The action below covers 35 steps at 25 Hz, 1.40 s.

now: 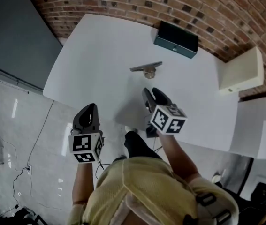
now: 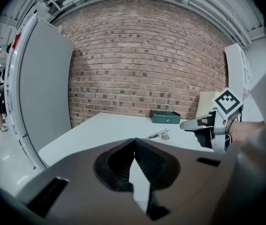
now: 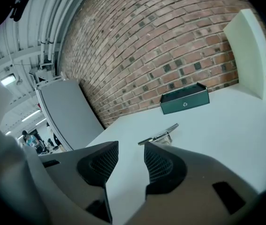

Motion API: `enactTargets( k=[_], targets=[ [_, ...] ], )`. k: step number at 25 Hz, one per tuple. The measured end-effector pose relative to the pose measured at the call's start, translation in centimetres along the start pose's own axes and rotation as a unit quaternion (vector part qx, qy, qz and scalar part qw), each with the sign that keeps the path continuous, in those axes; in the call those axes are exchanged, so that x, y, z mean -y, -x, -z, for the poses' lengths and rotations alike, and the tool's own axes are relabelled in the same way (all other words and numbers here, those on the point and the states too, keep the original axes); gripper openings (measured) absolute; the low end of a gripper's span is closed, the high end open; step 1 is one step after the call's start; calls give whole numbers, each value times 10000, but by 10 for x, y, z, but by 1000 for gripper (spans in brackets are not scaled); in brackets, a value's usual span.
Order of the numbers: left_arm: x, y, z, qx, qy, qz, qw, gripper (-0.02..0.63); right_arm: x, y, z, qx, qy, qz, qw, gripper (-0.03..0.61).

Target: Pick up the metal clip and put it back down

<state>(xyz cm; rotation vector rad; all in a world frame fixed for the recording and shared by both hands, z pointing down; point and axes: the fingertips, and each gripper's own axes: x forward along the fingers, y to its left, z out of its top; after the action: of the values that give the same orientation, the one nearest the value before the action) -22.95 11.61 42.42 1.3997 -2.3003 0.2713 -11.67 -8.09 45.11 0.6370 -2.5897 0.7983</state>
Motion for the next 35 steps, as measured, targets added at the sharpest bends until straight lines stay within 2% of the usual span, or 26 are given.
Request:
enactTargets(
  k=[10,21,25,31,35],
  targets=[
    [12,-70,-24,-88,-169,80,9998,3,50,-61,1,-373,-552,269,9974,152],
    [19,-116,-27,-278,-199,245,9991,3,82,-97,5,-504,-1261,428,9898,150],
    [16,-128,-23,-442,-150,399,9981,3,85,-106,7,-489,-1494,523,9862,152],
    [14,-159,-37,-329,-444,784,9954,3,94,-120,4,-373,-1907,740,9781,152],
    [4,-173,-50,-279,-500,984,9935,3,90,-125,1,-255,-2227,792,9713,152]
  ],
)
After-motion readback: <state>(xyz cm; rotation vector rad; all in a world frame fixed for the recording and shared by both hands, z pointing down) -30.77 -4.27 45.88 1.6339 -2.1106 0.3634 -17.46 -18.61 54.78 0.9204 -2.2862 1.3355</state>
